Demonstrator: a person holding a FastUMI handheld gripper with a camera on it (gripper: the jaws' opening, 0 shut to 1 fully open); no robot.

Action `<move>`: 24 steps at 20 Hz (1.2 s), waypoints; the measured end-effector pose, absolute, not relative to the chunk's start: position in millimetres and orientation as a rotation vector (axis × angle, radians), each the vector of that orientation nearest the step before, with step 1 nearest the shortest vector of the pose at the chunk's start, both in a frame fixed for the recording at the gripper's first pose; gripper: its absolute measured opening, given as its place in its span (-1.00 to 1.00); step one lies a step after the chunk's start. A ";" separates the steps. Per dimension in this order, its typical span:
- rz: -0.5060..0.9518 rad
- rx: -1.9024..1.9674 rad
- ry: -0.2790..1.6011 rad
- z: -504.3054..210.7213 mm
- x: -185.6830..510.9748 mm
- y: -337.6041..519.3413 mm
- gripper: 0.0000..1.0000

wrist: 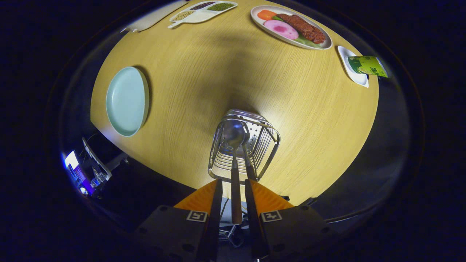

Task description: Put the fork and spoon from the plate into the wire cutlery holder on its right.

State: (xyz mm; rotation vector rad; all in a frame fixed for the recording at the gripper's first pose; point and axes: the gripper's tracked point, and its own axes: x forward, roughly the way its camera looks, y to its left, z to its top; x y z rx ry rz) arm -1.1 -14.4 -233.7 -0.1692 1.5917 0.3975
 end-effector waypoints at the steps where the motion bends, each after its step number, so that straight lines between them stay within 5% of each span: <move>1: 0.377 -0.163 1.548 -230.4 1.3 -18.6 0.09; 2: 0.351 -0.157 1.502 -224.3 4.6 -26.2 0.35; 3: 0.326 -0.132 1.446 -216.1 6.1 -29.0 0.85; 5: 0.283 -0.060 1.325 -199.8 6.4 -32.7 0.98; 14: 0.044 0.179 0.782 -95.9 0.8 -51.4 0.98; 24: -0.034 0.216 0.465 -46.5 -17.0 -48.3 0.96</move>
